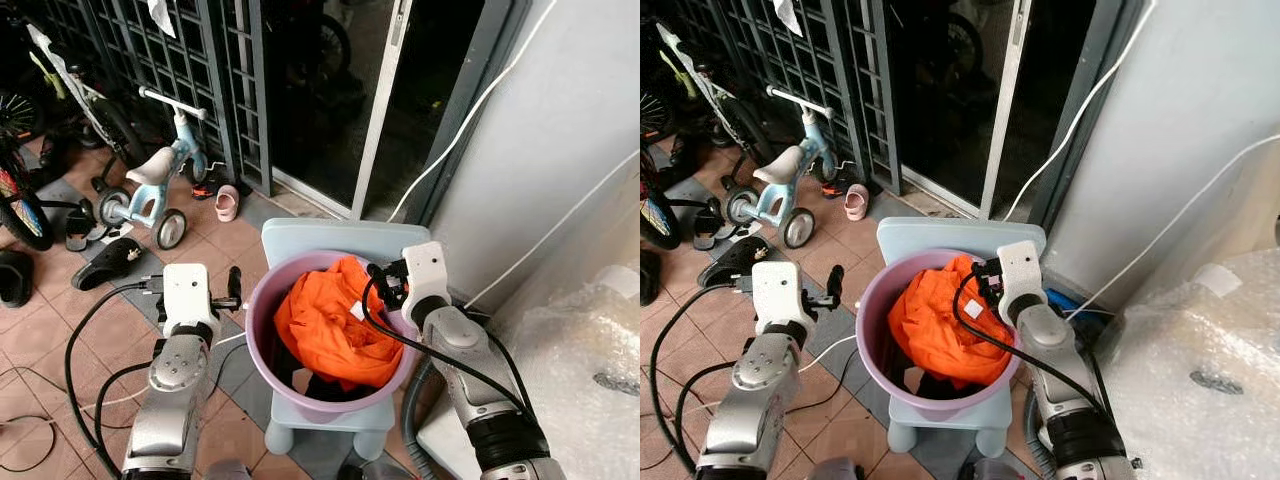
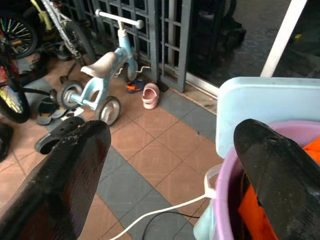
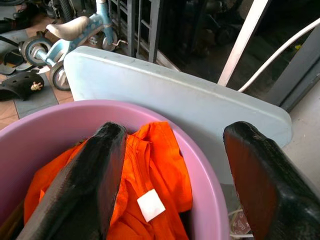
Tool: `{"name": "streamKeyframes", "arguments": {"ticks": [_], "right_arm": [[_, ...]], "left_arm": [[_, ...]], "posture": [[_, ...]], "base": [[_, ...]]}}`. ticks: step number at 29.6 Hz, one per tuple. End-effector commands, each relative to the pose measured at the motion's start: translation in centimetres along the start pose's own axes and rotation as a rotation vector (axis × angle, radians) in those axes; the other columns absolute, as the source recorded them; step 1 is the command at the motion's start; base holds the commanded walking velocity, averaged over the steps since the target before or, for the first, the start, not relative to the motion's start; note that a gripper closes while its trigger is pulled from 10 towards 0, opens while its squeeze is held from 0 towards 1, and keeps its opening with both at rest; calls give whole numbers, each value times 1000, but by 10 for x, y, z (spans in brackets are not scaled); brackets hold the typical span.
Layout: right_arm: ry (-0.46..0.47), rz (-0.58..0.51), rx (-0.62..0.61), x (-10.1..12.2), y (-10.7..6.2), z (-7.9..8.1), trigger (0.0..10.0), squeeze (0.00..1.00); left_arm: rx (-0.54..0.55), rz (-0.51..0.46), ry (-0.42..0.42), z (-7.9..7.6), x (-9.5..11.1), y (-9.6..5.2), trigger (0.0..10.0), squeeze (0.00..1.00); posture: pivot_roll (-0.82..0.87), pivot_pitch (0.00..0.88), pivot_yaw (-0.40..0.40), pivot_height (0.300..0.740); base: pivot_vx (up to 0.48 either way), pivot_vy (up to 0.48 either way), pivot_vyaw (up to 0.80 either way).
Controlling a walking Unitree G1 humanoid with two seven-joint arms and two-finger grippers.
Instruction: Clothes washing
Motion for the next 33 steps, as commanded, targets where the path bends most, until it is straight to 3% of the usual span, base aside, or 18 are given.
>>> {"name": "streamKeyframes", "arguments": {"ticks": [1, 4, 9, 13, 15, 21, 22, 23, 24, 33], "right_arm": [[2, 28, -7, -3, 1, -2, 10000, 0], [14, 62, -15, -8, 2, -2, 10000, 0], [31, 115, 15, -16, 3, 13, 10000, 0], [38, 147, 40, -23, 1, 21, 10000, 0], [56, 215, 74, -34, 3, 30, 10000, 0], [28, 305, 114, -50, 5, 37, 10000, 0], [21, 322, 119, -53, 6, 38, 10000, 412], [21, 322, 119, -53, 6, 38, 10000, 412], [29, 333, 141, -56, 5, 41, 10000, 1000], [-11, 355, 182, -65, 5, 53, 10000, 1000]], "left_arm": [[20, 12, 8, 6, 0, -5, 10000, 0], [28, 29, 19, 14, -4, -12, 10000, 0], [77, 81, 69, 39, -10, -41, 10000, 0], [87, 110, 78, 46, -12, -54, 10000, 0], [73, 131, 134, 51, -13, -60, 10000, 0], [63, 178, 166, 55, -17, -72, 10000, 0], [68, 188, 171, 56, -18, -77, 10000, 0], [68, 188, 171, 56, -18, -77, 10000, 0], [78, 200, 175, 58, -19, -82, 10000, 0], [110, 248, 168, 60, -21, -106, 10000, 0]], "posture": [[66, 18, -32, 740], [76, 32, -30, 740], [103, 117, -21, 740], [119, 153, -25, 740], [130, 173, -29, 740], [147, 217, -46, 740], [150, 231, -54, 740], [150, 231, -54, 740], [154, 245, -65, 740], [168, 302, -103, 740]], "base": [[0, 0, 0], [0, 0, 0], [0, 0, 0], [0, 0, 0], [0, 0, 0], [0, 0, 0], [0, 0, 0], [0, 0, 0], [0, 0, 0], [0, 0, 0]]}}
Point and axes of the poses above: a point about 5 cm out from each wrist's last joint towards the gripper, its own y axis pointing out of the wrist towards the gripper, its own x axis along the axis of the wrist's last joint, z = x × y, the point moved 2 cm from there along y, pointing out of the wrist towards the gripper, and after that the axes turned 7 degrees about -y, right-handed, at the moved point
